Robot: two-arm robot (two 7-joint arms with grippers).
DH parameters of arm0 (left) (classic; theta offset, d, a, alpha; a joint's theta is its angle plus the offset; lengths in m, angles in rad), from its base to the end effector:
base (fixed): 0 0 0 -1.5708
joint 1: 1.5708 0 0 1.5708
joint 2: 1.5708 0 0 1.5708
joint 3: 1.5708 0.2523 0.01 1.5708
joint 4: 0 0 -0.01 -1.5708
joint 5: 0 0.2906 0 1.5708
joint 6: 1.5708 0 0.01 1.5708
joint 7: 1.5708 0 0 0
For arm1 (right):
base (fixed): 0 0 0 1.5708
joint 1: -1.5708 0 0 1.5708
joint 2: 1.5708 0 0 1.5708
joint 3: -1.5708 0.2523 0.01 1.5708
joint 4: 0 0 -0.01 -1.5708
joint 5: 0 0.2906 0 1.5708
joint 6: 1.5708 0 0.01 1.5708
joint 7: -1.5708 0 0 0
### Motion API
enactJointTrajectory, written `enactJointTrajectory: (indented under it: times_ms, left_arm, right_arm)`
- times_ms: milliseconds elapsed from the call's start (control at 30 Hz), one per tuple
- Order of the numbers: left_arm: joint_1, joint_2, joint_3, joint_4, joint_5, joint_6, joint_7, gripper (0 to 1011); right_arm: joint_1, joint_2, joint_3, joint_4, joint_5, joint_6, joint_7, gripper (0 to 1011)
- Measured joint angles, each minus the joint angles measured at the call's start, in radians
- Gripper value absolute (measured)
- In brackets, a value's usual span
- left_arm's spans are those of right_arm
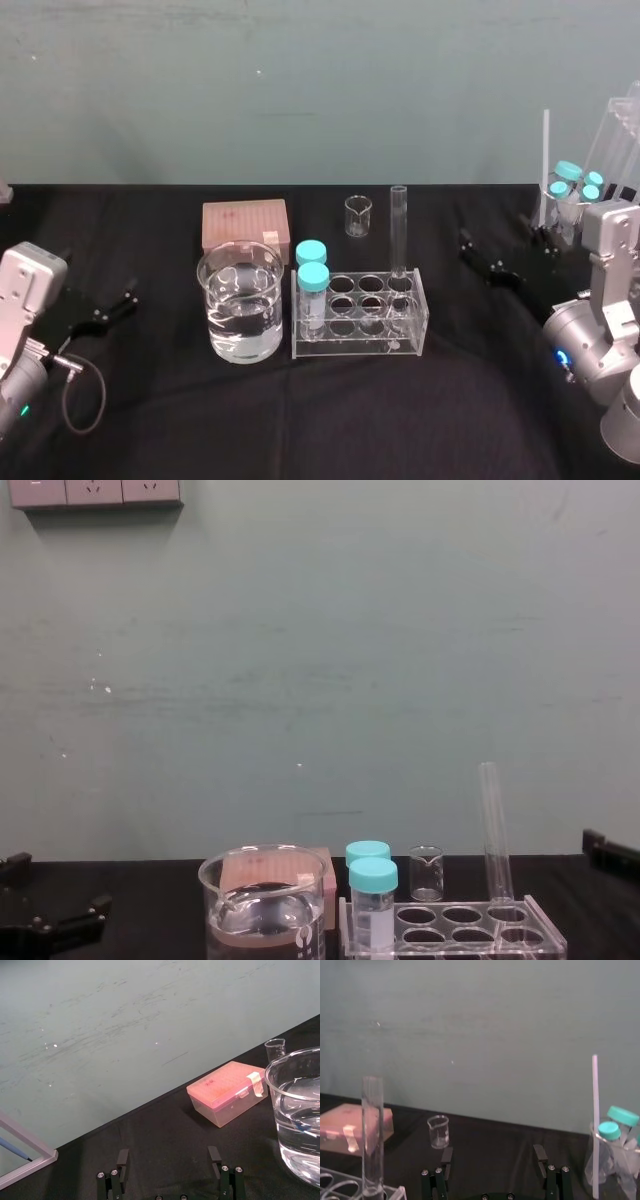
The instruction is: Hold the test tube with one hand and immerse one end into the beaker, then return it to the test tube rack.
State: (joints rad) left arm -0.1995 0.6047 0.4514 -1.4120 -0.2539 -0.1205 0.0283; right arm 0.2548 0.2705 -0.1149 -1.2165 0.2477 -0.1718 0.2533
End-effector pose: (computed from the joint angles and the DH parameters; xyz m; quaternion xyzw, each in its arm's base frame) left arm 0.3347 0.0661 -0.2684 0.1415 -0.1325 0.5799 0.7913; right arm 0.3685 -0.0658 -0.2759 -0.0002 -0.0351 -0.6049 0.7955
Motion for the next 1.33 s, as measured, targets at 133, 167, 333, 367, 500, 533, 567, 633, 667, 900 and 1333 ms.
enactJointTrajectory:
  times_ms: [133,167,333,367,500,533,567,633,667,900,1333]
  left_arm:
    - [0.000,0.000,0.000,0.000,0.000,0.000,0.000,1000]
    - [0.000,0.000,0.000,0.000,0.000,0.000,0.000,1000]
    - [0.000,0.000,0.000,0.000,0.000,0.000,0.000,1000]
    - [0.000,0.000,0.000,0.000,0.000,0.000,0.000,1000]
    - [0.000,0.000,0.000,0.000,0.000,0.000,0.000,1000]
    - [0.000,0.000,0.000,0.000,0.000,0.000,0.000,1000]
    - [0.000,0.000,0.000,0.000,0.000,0.000,0.000,1000]
    - [0.000,0.000,0.000,0.000,0.000,0.000,0.000,1000]
    - [0.000,0.000,0.000,0.000,0.000,0.000,0.000,1000]
    - [0.000,0.000,0.000,0.000,0.000,0.000,0.000,1000]
    - [0.000,0.000,0.000,0.000,0.000,0.000,0.000,1000]
  right_arm:
    - [0.005,-0.006,0.000,0.011,-0.023,0.020,-0.010,1000]
    - [0.006,-0.006,0.000,0.012,-0.026,0.022,-0.011,1000]
    - [0.006,-0.006,0.000,0.012,-0.024,0.022,-0.011,1000]
    - [0.005,-0.006,0.000,0.012,-0.024,0.021,-0.011,1000]
    - [0.005,-0.005,0.000,0.011,-0.022,0.021,-0.010,1000]
    - [0.005,-0.005,0.000,0.011,-0.022,0.020,-0.010,1000]
    - [0.005,-0.005,0.000,0.011,-0.021,0.020,-0.010,1000]
    - [0.005,-0.005,0.000,0.011,-0.021,0.019,-0.010,1000]
    - [0.005,-0.005,0.000,0.011,-0.021,0.019,-0.010,1000]
    - [0.004,-0.005,0.000,0.010,-0.019,0.018,-0.010,1000]
    - [0.004,-0.004,0.000,0.009,-0.017,0.017,-0.009,1000]
